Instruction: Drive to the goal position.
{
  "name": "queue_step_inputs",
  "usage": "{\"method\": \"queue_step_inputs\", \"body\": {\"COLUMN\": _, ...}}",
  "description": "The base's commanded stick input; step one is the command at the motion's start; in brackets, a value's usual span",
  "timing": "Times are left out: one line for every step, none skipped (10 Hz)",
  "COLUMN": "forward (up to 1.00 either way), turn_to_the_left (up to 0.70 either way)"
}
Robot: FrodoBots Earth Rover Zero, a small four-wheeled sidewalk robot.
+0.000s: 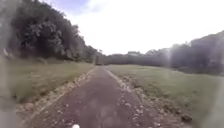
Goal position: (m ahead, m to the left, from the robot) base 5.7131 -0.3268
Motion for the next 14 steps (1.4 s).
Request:
{"method": "queue_step_inputs", "body": {"forward": 0.85, "turn_to_the_left": -0.33}}
{"method": "queue_step_inputs", "body": {"forward": 0.85, "turn_to_the_left": -0.24}}
{"method": "queue_step_inputs", "body": {"forward": 0.85, "turn_to_the_left": -0.01}}
{"method": "queue_step_inputs", "body": {"forward": 0.85, "turn_to_the_left": 0.0}}
{"method": "queue_step_inputs", "body": {"forward": 0.85, "turn_to_the_left": 0.0}}
{"method": "queue_step_inputs", "body": {"forward": 0.85, "turn_to_the_left": 0.0}}
{"method": "queue_step_inputs", "body": {"forward": 0.85, "turn_to_the_left": 0.0}}
{"method": "queue_step_inputs", "body": {"forward": 0.85, "turn_to_the_left": 0.0}}
{"method": "queue_step_inputs", "body": {"forward": 0.85, "turn_to_the_left": 0.0}}
{"method": "queue_step_inputs", "body": {"forward": 0.85, "turn_to_the_left": 0.0}}
{"method": "queue_step_inputs", "body": {"forward": 0.85, "turn_to_the_left": 0.0}}
{"method": "queue_step_inputs", "body": {"forward": 0.85, "turn_to_the_left": 0.0}}
{"method": "queue_step_inputs", "body": {"forward": 0.85, "turn_to_the_left": 0.0}}
{"method": "queue_step_inputs", "body": {"forward": 0.85, "turn_to_the_left": 0.0}}
